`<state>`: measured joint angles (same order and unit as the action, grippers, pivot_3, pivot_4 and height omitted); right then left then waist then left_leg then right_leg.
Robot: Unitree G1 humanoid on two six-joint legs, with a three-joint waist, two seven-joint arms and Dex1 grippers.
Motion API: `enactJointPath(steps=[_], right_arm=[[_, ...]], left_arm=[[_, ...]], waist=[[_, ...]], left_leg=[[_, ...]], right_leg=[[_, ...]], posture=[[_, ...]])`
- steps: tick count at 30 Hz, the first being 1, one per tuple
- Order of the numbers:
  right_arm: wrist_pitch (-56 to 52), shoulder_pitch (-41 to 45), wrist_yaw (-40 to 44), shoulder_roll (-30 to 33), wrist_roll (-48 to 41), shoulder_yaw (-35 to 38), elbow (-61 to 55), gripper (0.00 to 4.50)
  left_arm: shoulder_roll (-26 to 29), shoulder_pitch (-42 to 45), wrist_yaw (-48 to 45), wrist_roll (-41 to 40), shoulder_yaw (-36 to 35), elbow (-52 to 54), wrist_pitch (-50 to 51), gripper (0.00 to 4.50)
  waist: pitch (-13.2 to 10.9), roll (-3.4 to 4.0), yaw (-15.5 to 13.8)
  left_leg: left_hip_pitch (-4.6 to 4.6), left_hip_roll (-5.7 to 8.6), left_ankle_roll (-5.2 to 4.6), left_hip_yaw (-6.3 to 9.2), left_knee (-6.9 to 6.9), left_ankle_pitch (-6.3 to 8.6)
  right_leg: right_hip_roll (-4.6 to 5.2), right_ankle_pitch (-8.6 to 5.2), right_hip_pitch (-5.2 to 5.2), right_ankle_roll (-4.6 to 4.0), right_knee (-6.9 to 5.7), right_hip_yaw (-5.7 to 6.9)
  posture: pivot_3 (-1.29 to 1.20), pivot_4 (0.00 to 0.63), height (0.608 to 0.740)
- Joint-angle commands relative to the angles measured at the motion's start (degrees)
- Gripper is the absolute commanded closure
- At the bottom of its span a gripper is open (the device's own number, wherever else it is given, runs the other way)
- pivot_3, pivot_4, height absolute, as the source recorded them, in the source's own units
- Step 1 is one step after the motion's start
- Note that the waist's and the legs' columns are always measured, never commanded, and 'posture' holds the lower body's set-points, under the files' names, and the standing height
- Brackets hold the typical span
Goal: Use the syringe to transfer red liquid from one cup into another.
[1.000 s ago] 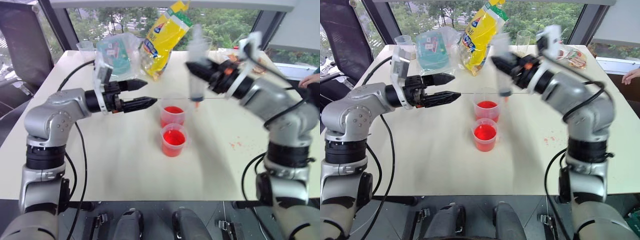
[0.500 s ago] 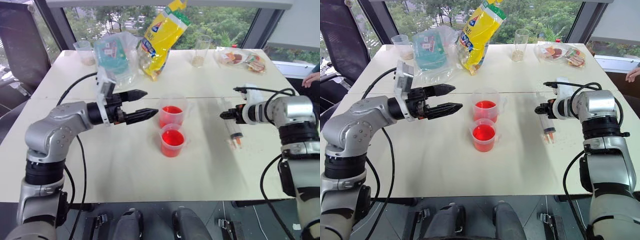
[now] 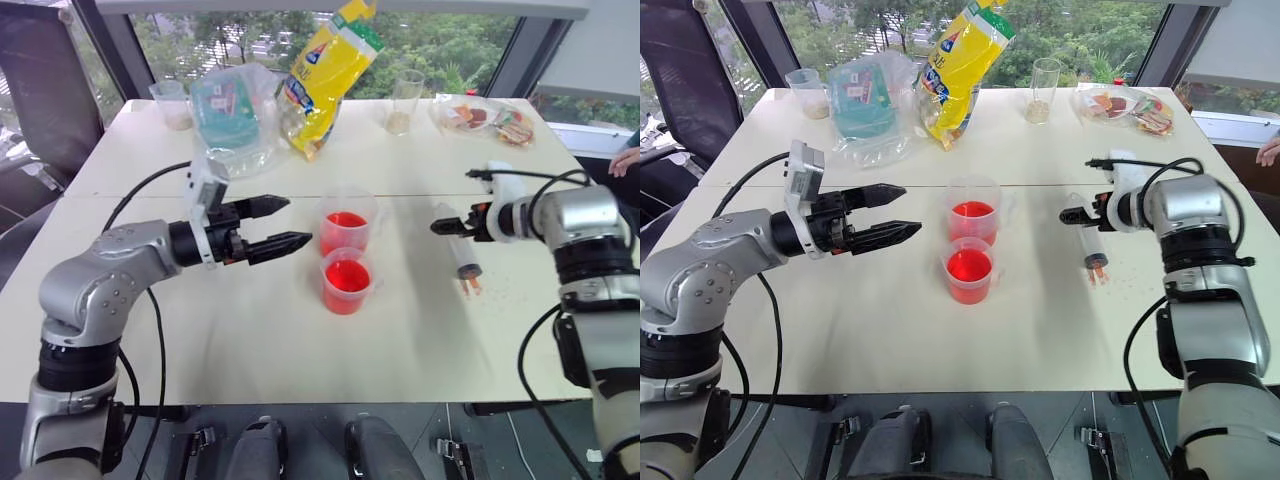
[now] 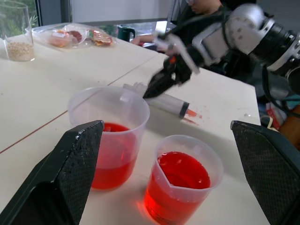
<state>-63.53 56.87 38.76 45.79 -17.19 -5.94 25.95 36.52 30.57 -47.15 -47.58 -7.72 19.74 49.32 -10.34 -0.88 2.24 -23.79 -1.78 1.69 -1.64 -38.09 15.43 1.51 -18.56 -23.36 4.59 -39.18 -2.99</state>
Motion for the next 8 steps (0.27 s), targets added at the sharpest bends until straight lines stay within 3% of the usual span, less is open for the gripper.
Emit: enactJointPath(steps=[1, 5, 8], right_arm=[[-0.70, -4.14, 7.63, 6.44, -5.13, 4.16, -17.64, 0.06], [-0.10, -12.05, 19.01, 14.06, -15.09, 11.94, -35.08, 0.06], [3.28, -17.97, 24.95, 18.41, -18.69, 17.13, -41.13, 0.06]], left_arm=[[1.97, -0.87, 0.14, -1.48, -2.16, 2.43, 0.28, 0.00], [4.56, -3.15, -0.44, -1.93, -3.10, 3.48, 0.59, 0.00], [6.28, -4.34, -0.76, -2.57, -4.09, 3.68, 0.97, 0.00]], waist=[[0.00, 0.00, -0.19], [0.00, 0.00, -0.35], [0.00, -0.01, -0.36]], left_leg=[[-0.04, 0.00, -0.01, 0.04, 0.00, 0.00], [-0.07, 0.00, -0.02, 0.07, -0.01, 0.01], [-0.03, 0.00, -0.03, 0.09, -0.01, 0.02]], right_leg=[[0.00, 0.00, 0.00, 0.00, 0.04, 0.03], [0.00, 0.00, 0.01, 0.00, 0.09, 0.06], [0.01, 0.00, 0.07, 0.01, 0.09, 0.07]], posture=[[0.00, 0.150, 0.740], [0.00, 0.150, 0.740], [0.00, 0.150, 0.740]])
